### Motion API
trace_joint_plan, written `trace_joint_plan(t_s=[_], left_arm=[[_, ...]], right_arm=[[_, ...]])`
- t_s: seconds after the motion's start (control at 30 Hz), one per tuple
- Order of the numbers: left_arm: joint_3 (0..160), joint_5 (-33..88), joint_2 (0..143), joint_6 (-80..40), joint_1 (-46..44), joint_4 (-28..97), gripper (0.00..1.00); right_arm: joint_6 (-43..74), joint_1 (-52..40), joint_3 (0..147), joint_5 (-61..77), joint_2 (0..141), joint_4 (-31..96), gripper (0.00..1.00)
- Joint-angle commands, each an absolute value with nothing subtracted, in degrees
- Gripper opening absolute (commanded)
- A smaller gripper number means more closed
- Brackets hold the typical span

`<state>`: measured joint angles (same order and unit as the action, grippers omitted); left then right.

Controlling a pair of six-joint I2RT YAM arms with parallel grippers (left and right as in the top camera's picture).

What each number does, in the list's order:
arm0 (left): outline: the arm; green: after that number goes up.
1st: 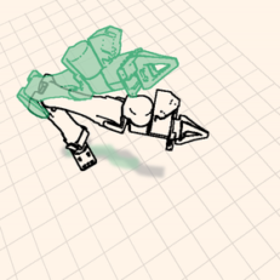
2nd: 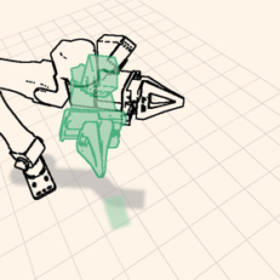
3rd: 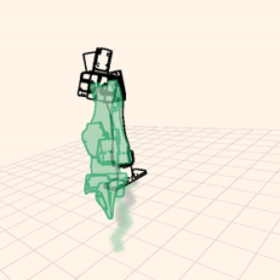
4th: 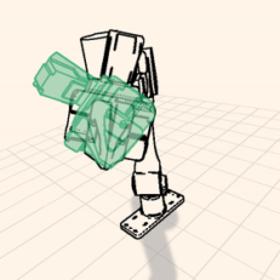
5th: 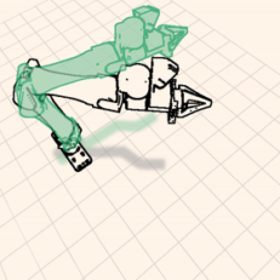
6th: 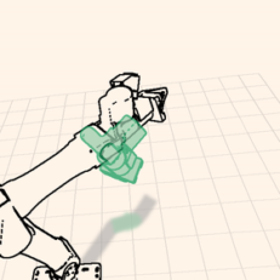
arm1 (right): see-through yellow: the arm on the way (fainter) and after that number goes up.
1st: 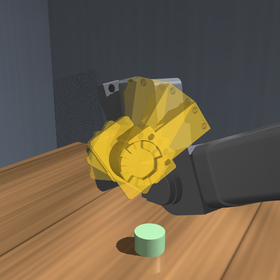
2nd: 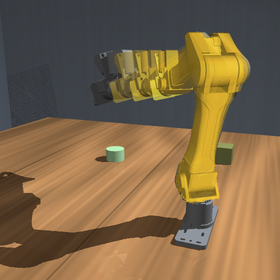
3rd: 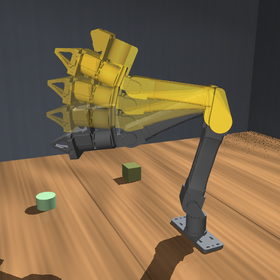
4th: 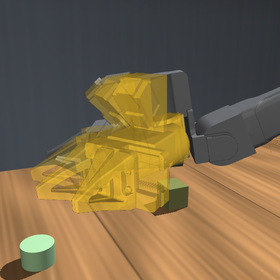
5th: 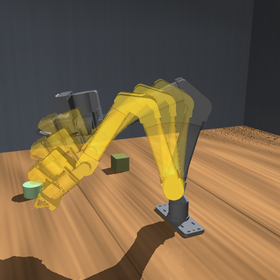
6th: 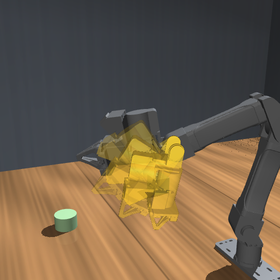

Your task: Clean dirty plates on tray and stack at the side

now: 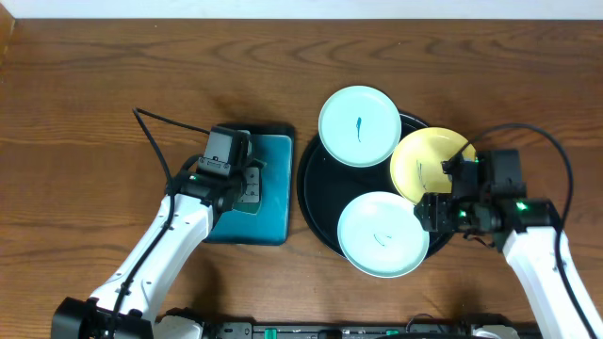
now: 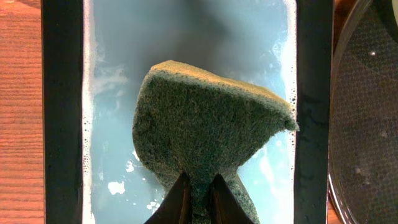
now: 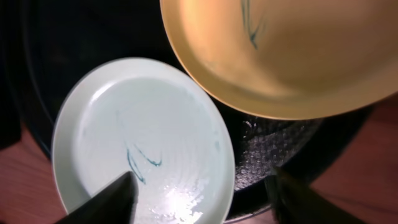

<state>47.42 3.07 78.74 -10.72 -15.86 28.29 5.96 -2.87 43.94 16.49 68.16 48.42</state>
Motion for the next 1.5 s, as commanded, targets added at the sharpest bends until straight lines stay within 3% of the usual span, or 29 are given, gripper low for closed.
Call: trace_joint_plan(t_s=[0.0,0.3,0.57,0.67,1.07,1.47], left_arm=[[47.05,3.62,78.56,-11.33,-16.05,28.23,0.07],[47.05,3.62,78.56,-11.33,-16.05,28.25,0.07],[47.05,3.62,78.56,-11.33,-16.05,28.23,0.08],[47.05,3.66,78.56,-11.55,-16.05,28.23,0.07],[47.05,5.34,78.56,-11.73,-16.05,27.31,0.07],[47.07,5.34,71.68,-11.73,-14.85,15.18,0.07]], right_arm=[[6.17,-3.09,44.75,16.97,72.53,48.18,0.59],[6.20,-3.09,44.75,16.97,84.51,44.77,0.52],[6.15,-3.11,44.75,19.86,89.76,41.91,0.11],[6.17,-3.11,44.75,22.17,89.78,40.71,0.01],[8.34,-3.77,44.75,25.12,89.80,32.45,0.01],[8.29,-10.68,44.71,16.86,89.80,29.52,0.01]])
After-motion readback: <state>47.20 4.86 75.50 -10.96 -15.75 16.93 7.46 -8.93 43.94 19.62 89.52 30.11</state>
